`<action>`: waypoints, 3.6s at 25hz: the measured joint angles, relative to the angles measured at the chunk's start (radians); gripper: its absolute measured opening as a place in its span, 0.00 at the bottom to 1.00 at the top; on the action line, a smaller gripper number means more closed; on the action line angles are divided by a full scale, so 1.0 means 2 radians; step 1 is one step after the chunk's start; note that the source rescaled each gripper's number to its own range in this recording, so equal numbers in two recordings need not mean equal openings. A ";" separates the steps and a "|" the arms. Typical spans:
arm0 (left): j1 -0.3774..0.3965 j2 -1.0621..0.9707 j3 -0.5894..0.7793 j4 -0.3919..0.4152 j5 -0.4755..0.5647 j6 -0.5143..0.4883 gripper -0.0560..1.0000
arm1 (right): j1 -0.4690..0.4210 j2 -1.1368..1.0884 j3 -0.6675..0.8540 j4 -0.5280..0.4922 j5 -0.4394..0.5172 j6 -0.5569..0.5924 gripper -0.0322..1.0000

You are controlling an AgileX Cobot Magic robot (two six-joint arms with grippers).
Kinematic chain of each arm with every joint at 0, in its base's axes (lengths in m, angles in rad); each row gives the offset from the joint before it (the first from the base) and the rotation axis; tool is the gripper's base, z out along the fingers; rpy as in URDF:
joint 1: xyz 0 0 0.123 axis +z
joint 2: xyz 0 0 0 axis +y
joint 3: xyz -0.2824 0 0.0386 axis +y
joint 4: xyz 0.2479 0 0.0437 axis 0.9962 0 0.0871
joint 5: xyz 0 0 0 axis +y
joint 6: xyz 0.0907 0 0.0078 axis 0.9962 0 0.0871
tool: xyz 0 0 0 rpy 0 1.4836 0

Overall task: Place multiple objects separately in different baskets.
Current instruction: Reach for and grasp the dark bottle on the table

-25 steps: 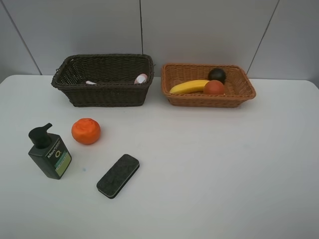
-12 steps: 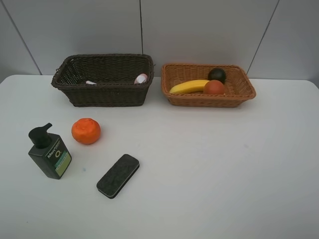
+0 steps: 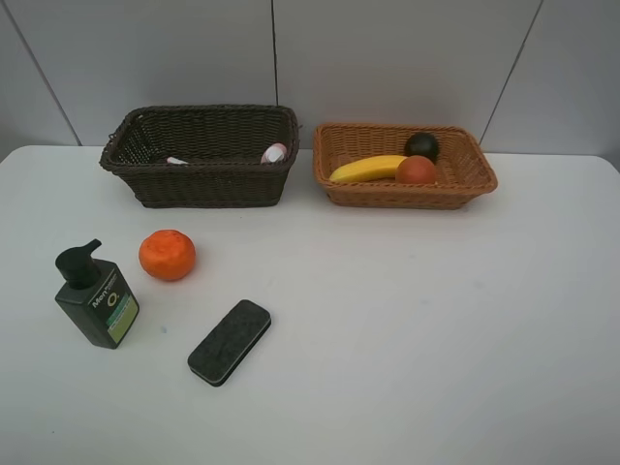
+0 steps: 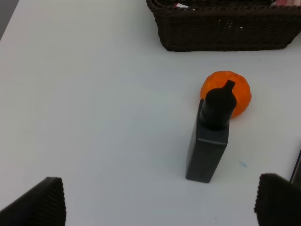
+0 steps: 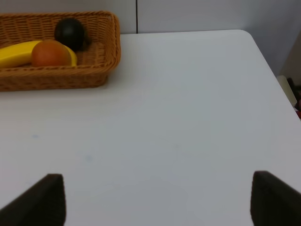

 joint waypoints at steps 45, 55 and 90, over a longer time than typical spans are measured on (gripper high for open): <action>-0.022 0.620 -0.265 -0.075 -0.039 0.040 0.99 | 0.000 0.000 0.000 0.000 0.000 0.001 0.98; -0.087 0.704 -0.256 -0.055 -0.039 0.039 0.99 | 0.000 0.000 0.000 0.000 0.000 0.001 0.98; -0.090 0.800 -0.106 -0.040 -0.228 0.038 0.99 | 0.000 0.000 0.000 0.000 0.000 0.001 0.98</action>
